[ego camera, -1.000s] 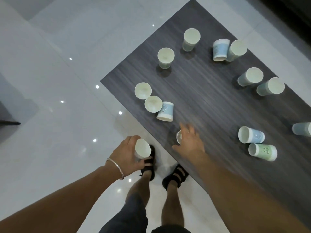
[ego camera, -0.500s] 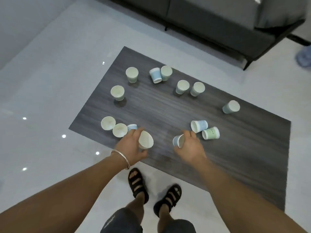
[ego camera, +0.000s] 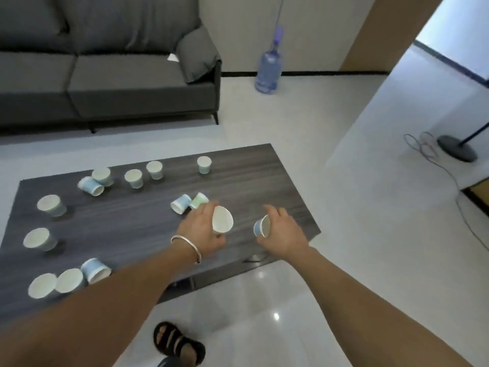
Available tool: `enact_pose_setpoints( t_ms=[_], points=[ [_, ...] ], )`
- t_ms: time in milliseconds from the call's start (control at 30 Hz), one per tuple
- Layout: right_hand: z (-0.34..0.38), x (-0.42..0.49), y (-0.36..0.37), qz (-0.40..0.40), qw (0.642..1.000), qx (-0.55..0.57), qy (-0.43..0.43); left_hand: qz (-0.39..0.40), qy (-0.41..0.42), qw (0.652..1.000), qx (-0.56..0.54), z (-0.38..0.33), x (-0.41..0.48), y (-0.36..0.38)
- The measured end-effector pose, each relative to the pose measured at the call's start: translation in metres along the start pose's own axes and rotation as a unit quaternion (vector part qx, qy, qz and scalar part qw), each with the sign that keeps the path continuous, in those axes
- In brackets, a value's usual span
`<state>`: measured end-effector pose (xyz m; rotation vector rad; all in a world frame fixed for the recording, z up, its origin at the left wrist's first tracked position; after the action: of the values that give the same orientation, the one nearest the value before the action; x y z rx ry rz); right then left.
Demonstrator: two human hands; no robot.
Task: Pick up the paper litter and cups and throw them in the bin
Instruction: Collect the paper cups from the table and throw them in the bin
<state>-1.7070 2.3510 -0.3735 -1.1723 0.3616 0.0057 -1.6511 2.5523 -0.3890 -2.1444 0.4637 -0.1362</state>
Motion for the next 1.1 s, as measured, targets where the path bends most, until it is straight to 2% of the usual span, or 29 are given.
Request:
enact_pose_setpoints(
  t_ms=[200, 367, 600, 800, 1000, 1100],
  points=[
    [-0.151, -0.151, -0.048, -0.077, 0.992, 0.014, 0.102, 0.059, 0.148, 0.986, 0.049, -0.171, -0.037, 0.078],
    [-0.267, -0.269, -0.082, -0.149, 0.963, 0.061, 0.218, 0.124, 0.267, 0.955, 0.041, -0.314, -0.074, 0.147],
    [-0.396, -0.393, -0.083, -0.196, 0.894, 0.126, 0.383, 0.195, 0.400, 0.894, 0.061, -0.479, -0.118, 0.247],
    [-0.498, -0.465, -0.094, -0.224, 0.838, 0.147, 0.476, 0.238, 0.484, 0.840, 0.058, -0.611, -0.143, 0.345],
    [-0.586, -0.537, -0.119, -0.251, 0.762, 0.162, 0.574, 0.284, 0.584, 0.759, 0.043, -0.741, -0.181, 0.433],
    [-0.617, -0.573, -0.118, -0.264, 0.726, 0.178, 0.610, 0.305, 0.606, 0.734, 0.029, -0.792, -0.208, 0.471]
  ],
)
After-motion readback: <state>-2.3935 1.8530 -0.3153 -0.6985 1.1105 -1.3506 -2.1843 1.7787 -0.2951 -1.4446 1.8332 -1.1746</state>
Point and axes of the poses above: each hand's wrist, its own x-axis towards the middle knuckle, its own y-axis out of the palm, z = x × y, the point moved 3 cm from there along x, towards the middle knuckle, and after that the axes turned 1 degree about -x, right-handed, at the moved point
